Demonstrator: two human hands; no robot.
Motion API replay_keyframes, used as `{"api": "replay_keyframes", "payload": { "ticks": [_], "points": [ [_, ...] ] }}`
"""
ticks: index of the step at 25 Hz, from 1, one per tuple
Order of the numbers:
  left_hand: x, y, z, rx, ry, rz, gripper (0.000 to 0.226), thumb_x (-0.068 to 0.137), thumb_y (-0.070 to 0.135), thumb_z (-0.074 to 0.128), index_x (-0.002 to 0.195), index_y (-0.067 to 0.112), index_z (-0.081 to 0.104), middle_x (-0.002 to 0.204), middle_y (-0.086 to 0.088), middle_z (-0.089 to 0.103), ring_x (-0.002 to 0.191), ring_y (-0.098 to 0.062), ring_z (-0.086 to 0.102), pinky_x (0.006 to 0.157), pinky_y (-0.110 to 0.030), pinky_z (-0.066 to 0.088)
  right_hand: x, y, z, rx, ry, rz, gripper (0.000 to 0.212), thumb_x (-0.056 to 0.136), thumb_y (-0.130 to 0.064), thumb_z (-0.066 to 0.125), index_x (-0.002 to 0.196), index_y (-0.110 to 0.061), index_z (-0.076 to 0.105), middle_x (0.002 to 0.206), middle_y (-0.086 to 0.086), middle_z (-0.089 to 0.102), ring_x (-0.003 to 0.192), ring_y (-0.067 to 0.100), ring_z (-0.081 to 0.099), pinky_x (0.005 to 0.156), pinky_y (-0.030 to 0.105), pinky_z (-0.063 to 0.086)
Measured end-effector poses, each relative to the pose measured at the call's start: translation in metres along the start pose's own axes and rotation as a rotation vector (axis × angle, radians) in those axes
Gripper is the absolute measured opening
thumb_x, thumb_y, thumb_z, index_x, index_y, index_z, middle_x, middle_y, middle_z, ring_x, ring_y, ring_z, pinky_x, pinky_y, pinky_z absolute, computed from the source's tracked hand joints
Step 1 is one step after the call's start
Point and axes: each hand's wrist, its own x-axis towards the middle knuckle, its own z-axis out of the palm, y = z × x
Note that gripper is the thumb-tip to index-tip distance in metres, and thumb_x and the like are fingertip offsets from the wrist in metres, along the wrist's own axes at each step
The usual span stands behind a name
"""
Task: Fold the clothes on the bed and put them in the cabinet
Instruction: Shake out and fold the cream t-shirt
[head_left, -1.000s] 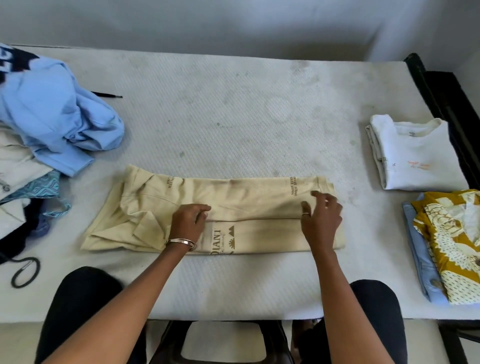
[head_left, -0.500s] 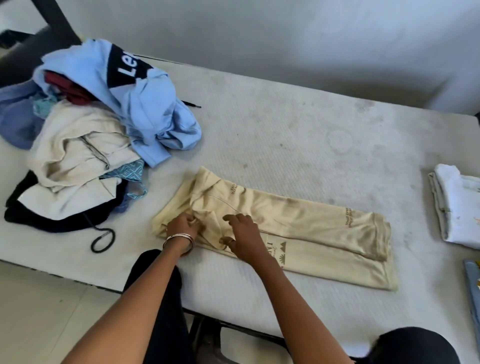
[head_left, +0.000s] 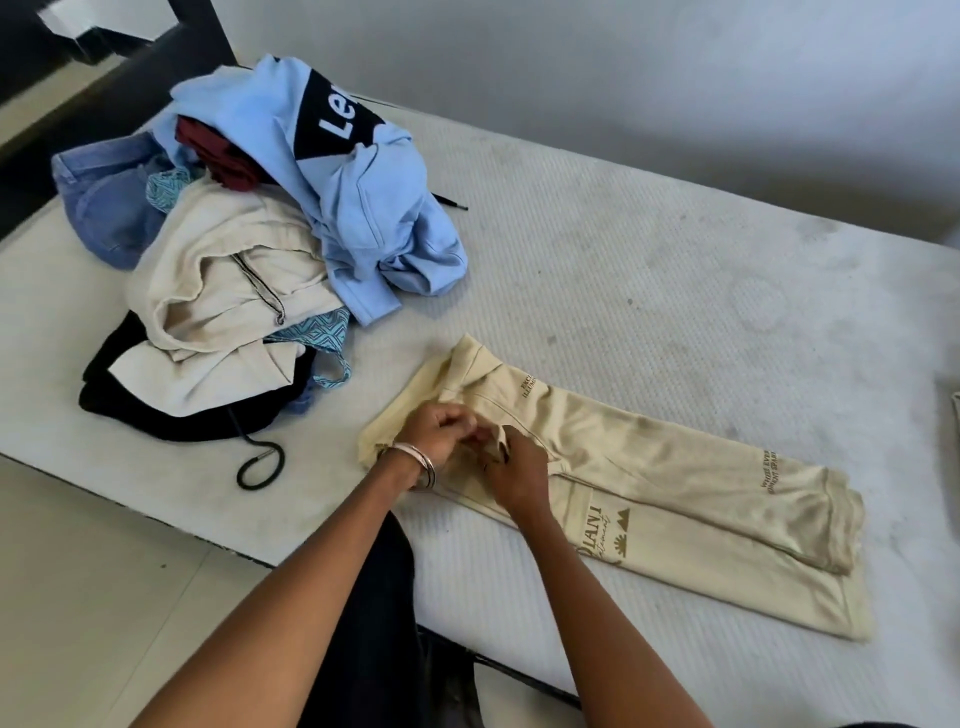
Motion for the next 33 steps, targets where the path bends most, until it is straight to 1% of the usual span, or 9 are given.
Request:
{"api": "replay_keyframes", "payload": {
  "ticks": [3, 7, 11, 17, 21, 26, 27, 29, 33],
  "points": [
    [0.042, 0.011, -0.027, 0.584, 0.170, 0.188, 0.045, 0.084, -0.004, 0.054, 0.125, 0.014, 0.062, 0.114, -0.010, 0.065, 0.103, -0.028, 0.061, 0.091, -0.034, 0.048, 0.016, 0.000, -0.032, 0.309, 0.012, -0.022, 0.004, 0.086, -0.012, 0.068, 0.086, -0.009, 0.069, 0.075, 0.004, 0.070, 0.072, 0.026, 0.067, 0.065, 0.044, 0.054],
    [0.093, 0.030, -0.029, 1.182, -0.108, 0.332, 0.075, 0.090, 0.000, 0.043, 0.148, 0.045, 0.024, 0.156, 0.004, 0.023, 0.131, -0.033, 0.033, 0.099, -0.048, 0.041, 0.032, -0.018, -0.087, 0.575, -0.150, -0.169, 0.024, 0.098, -0.010, 0.056, 0.079, -0.019, 0.068, 0.068, -0.014, 0.064, 0.068, 0.004, 0.058, 0.064, 0.023, 0.045],
    [0.126, 0.041, -0.021, 1.578, -0.220, 0.397, 0.033, 0.101, 0.032, 0.037, 0.127, 0.045, 0.052, 0.149, 0.010, 0.040, 0.137, -0.021, 0.028, 0.101, -0.046, 0.029, 0.040, -0.029, -0.108, 0.452, -0.440, -0.267, 0.034, 0.101, -0.007, 0.051, 0.074, -0.024, 0.062, 0.065, -0.019, 0.057, 0.065, -0.003, 0.050, 0.065, 0.016, 0.038],
    [0.140, 0.038, -0.055, 1.649, 0.245, 0.425, 0.023, 0.088, 0.002, 0.044, 0.091, 0.004, 0.067, 0.084, -0.017, 0.070, 0.093, -0.035, 0.061, 0.095, -0.050, 0.036, 0.045, -0.006, -0.094, 0.376, -0.536, -0.162, 0.022, 0.100, -0.011, 0.054, 0.115, -0.009, 0.070, 0.080, -0.019, 0.069, 0.070, -0.005, 0.061, 0.061, 0.013, 0.047],
    [0.140, 0.029, -0.068, 1.462, 0.294, 0.111, 0.030, 0.094, 0.011, 0.046, 0.121, 0.012, 0.059, 0.117, -0.016, 0.062, 0.113, -0.038, 0.053, 0.099, -0.049, 0.036, 0.041, 0.003, -0.068, 0.233, -0.500, -0.241, 0.024, 0.097, -0.018, 0.060, 0.118, -0.015, 0.071, 0.111, -0.006, 0.073, 0.103, 0.002, 0.065, 0.092, 0.023, 0.051],
    [0.131, 0.022, -0.055, 1.586, -0.092, 1.068, 0.065, 0.077, 0.001, 0.054, 0.133, 0.034, 0.051, 0.131, -0.006, 0.056, 0.108, -0.036, 0.057, 0.072, -0.047, 0.051, 0.024, -0.003, -0.023, -0.201, -0.410, -0.407, 0.047, 0.089, -0.062, 0.034, 0.123, -0.045, 0.062, 0.108, -0.007, 0.066, 0.103, 0.016, 0.060, 0.081, 0.040, 0.051],
    [0.128, 0.021, -0.055, 1.707, -0.259, 1.061, 0.068, 0.081, 0.004, 0.058, 0.137, 0.040, 0.044, 0.139, 0.000, 0.049, 0.116, -0.032, 0.053, 0.082, -0.049, 0.048, 0.021, -0.005, -0.016, -0.228, -0.377, -0.417, 0.054, 0.087, -0.065, 0.027, 0.124, -0.046, 0.061, 0.107, -0.005, 0.064, 0.101, 0.019, 0.060, 0.078, 0.040, 0.052],
    [0.120, 0.016, -0.056, 1.871, -0.399, 0.607, 0.066, 0.094, 0.019, 0.049, 0.147, 0.047, 0.019, 0.155, 0.007, 0.025, 0.134, -0.024, 0.035, 0.105, -0.054, 0.029, 0.015, -0.007, -0.005, -0.203, -0.334, -0.425, 0.054, 0.089, -0.061, 0.027, 0.126, -0.041, 0.061, 0.105, 0.001, 0.064, 0.095, 0.023, 0.062, 0.074, 0.040, 0.053],
    [0.119, 0.027, -0.051, 1.924, -0.152, 0.272, 0.049, 0.099, 0.035, 0.036, 0.147, 0.032, 0.026, 0.144, 0.002, 0.040, 0.133, -0.025, 0.036, 0.111, -0.056, 0.017, 0.016, -0.007, -0.017, -0.092, -0.303, -0.437, 0.031, 0.098, -0.036, 0.049, 0.125, -0.034, 0.063, 0.085, -0.007, 0.071, 0.077, 0.013, 0.065, 0.071, 0.037, 0.053]
  ]
}}
